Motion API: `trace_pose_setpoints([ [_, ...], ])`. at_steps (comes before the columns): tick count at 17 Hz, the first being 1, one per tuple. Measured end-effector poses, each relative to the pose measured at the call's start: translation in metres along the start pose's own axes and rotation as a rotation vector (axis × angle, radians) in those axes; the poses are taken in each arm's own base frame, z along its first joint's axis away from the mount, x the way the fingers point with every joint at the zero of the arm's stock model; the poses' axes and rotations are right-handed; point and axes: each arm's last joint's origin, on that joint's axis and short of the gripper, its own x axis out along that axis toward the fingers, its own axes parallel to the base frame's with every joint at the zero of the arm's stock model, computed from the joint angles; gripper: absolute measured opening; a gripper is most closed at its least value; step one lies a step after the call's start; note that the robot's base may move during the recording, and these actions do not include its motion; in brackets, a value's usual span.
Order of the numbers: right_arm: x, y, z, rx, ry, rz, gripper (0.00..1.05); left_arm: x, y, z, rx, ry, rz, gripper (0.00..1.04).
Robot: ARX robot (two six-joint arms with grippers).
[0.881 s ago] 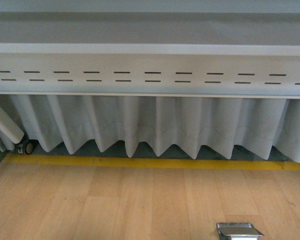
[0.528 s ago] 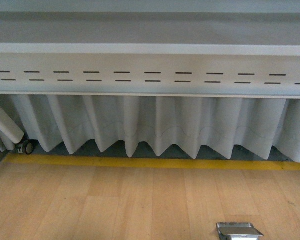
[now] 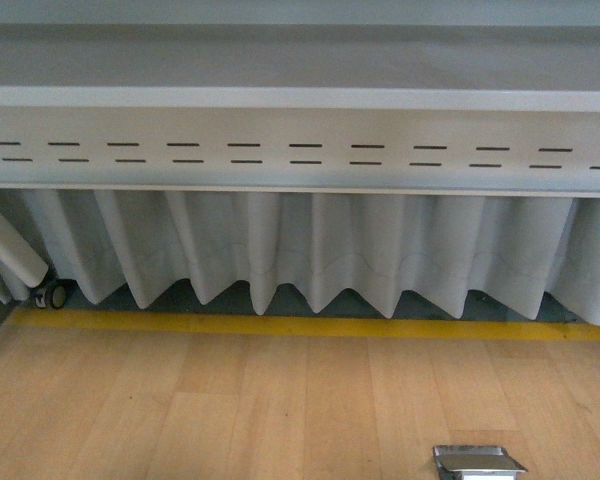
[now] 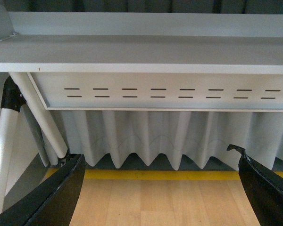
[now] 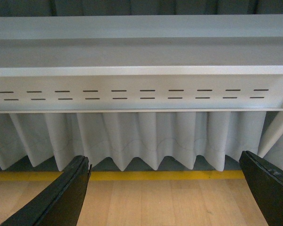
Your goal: Wind up and store yellow beetle toy
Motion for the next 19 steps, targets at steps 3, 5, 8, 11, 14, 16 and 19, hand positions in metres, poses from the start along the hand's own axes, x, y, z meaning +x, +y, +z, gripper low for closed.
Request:
trace_pose_setpoints([
  [3,0.0,0.0,0.0,0.0,0.0,0.0,0.98,0.0,0.0,0.0,0.0,0.0,0.0,0.98],
  [5,0.0,0.0,0.0,0.0,0.0,0.0,0.98,0.0,0.0,0.0,0.0,0.0,0.0,0.98],
  [8,0.0,0.0,0.0,0.0,0.0,0.0,0.98,0.0,0.0,0.0,0.0,0.0,0.0,0.98],
  [11,0.0,0.0,-0.0003,0.0,0.003,0.0,0.98,0.0,0.0,-0.0002,0.0,0.002,0.0,0.98],
  [14,0.0,0.0,-0.0001,0.0,0.002,0.0,0.98,0.0,0.0001,-0.0002,0.0,0.002,0.002,0.98],
  [16,0.0,0.0,-0.0001,0.0,0.002,0.001,0.98,0.0,0.0,-0.0001,0.0,0.001,-0.002,0.98],
  [19,0.0,0.0,0.0,0.0,0.0,0.0,0.98,0.0,0.0,-0.0001,0.0,0.001,-0.001,0.98],
])
